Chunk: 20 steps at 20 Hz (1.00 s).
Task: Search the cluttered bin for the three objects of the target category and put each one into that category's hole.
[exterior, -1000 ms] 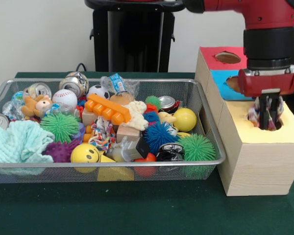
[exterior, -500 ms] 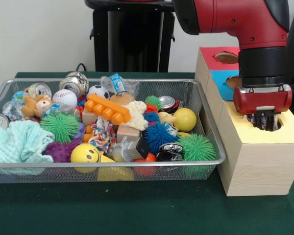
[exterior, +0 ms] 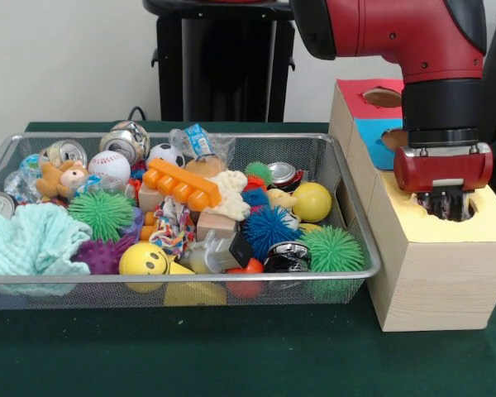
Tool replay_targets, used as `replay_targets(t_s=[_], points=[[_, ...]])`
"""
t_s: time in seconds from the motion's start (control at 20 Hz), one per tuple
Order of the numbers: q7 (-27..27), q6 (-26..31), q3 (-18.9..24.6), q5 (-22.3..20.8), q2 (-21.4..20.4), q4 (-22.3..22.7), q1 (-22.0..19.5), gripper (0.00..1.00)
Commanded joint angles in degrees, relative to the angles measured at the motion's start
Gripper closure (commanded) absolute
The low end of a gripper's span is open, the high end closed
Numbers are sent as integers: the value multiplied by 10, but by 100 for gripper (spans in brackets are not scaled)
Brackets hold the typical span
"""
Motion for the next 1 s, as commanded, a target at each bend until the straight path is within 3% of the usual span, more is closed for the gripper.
replay_targets(t_s=[0.05, 0.15, 0.2, 0.7, 0.8, 0.95, 1.0], points=[[164, -3, 58, 16, 99, 62, -22, 100], [179, -40, 61, 7, 101, 65, -25, 100], [191, -68, 65, 1, 102, 67, -27, 0], [187, -73, 64, 18, 101, 69, -26, 0], [178, -82, 71, 0, 101, 68, -32, 0], [175, -62, 81, 5, 88, 79, -40, 0], [170, -28, 84, 16, 70, 89, -42, 0]])
